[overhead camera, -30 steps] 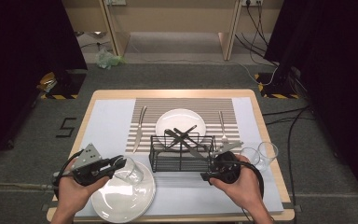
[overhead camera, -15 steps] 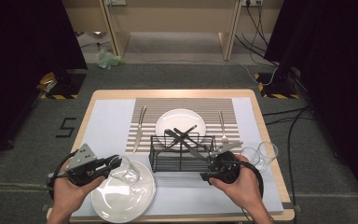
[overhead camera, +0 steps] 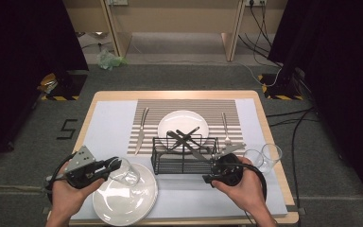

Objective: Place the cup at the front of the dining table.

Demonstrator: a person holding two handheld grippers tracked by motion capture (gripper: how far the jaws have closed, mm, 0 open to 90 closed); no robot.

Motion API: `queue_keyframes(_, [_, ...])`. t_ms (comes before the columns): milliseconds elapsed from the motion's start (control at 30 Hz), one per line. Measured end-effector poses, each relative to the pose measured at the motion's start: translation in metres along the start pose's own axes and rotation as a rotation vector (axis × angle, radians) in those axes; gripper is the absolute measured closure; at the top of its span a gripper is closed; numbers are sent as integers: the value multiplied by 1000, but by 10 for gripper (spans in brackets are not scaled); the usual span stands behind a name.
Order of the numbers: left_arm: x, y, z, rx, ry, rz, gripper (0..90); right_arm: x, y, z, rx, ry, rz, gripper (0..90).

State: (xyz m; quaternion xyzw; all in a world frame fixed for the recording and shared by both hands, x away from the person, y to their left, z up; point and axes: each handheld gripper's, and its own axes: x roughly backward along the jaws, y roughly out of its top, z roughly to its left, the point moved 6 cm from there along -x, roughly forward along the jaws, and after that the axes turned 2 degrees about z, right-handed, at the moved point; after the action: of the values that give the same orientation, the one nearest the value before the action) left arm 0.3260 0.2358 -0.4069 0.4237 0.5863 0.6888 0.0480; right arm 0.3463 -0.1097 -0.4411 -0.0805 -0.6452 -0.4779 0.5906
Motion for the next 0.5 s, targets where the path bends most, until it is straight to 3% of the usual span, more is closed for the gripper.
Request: queue_keyframes(500, [-3,0,5,9,15,-1,784,0,0,0,-7,3,0,542])
